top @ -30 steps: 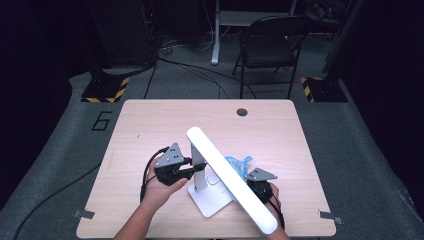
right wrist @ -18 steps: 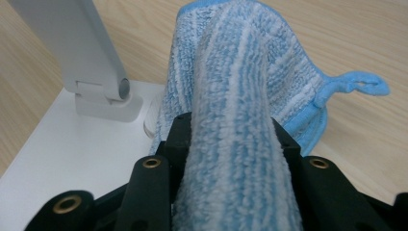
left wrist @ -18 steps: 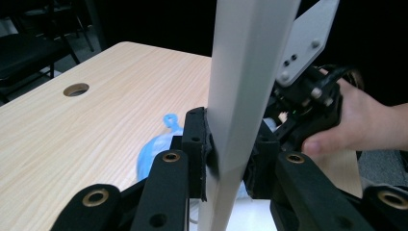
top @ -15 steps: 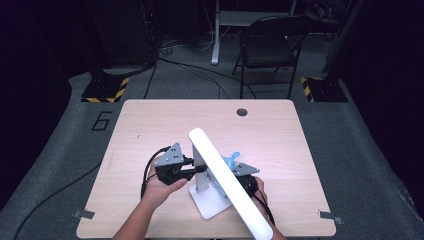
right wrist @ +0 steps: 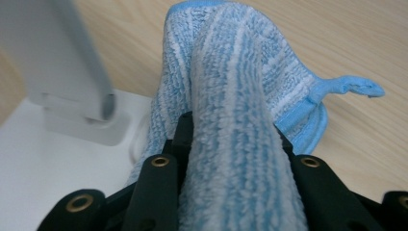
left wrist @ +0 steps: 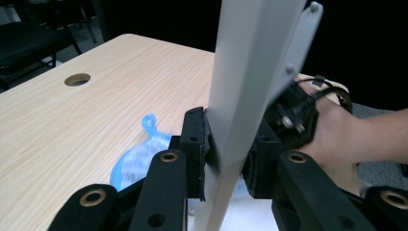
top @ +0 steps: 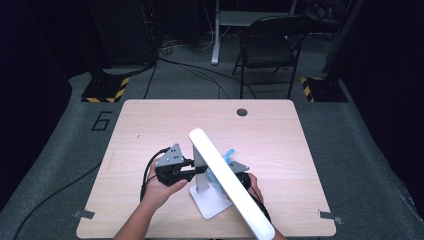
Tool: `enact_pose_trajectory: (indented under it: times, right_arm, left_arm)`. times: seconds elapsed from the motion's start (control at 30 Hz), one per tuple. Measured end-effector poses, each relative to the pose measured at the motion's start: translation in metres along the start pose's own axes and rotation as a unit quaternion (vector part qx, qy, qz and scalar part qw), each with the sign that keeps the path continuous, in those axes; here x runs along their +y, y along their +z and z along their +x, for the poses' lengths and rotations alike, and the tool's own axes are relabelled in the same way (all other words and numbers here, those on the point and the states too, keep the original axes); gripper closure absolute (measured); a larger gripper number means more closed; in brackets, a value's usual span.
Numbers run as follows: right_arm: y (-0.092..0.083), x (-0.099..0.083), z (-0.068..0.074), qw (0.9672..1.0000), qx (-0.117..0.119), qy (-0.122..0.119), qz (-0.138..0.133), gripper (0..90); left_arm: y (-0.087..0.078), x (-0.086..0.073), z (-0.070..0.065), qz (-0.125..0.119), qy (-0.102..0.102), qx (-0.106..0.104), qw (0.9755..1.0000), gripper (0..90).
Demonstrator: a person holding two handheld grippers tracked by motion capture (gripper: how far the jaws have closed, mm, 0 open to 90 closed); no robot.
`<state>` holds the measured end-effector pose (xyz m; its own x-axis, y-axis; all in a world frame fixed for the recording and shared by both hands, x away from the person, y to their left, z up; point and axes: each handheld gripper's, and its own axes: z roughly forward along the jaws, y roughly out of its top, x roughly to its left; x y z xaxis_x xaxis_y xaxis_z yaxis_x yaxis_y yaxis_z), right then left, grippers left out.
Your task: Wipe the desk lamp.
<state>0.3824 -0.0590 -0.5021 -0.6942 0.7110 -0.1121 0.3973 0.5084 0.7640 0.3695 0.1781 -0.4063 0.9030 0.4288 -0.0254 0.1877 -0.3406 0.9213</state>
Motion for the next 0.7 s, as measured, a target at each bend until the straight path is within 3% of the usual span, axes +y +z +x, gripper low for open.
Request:
enact_pose_trajectory:
  times: [0.17,0.2,0.37,0.53,0.57,0.7]
  right_arm:
    - [-0.002,-0.006,-0.022,0.9994,-0.017,0.028,-0.005,66.9]
    - [-0.001,-0.007,-0.025,0.9986,-0.018,0.050,-0.008,66.8]
    - [-0.002,-0.009,-0.032,0.9969,-0.022,0.076,-0.006,66.7]
    - [-0.003,-0.006,-0.018,0.9973,-0.052,0.052,-0.004,67.3]
    - [-0.004,-0.006,-0.016,0.9981,-0.050,0.036,0.002,67.3]
    - [-0.005,-0.003,0.002,0.9990,-0.034,0.028,0.005,67.2]
  left_arm:
    - [0.000,-0.001,0.000,0.000,-0.007,0.002,1.0000,73.7]
    - [0.000,-0.001,0.000,0.001,-0.008,0.002,1.0000,73.8]
    - [0.000,-0.001,0.001,0.000,-0.008,0.003,1.0000,73.9]
    - [0.001,-0.001,0.002,-0.002,-0.010,0.006,0.9999,74.1]
    - [0.000,-0.001,0.002,0.001,-0.012,0.006,0.9999,74.1]
    - [0.000,-0.002,0.004,-0.005,-0.016,0.007,0.9998,74.3]
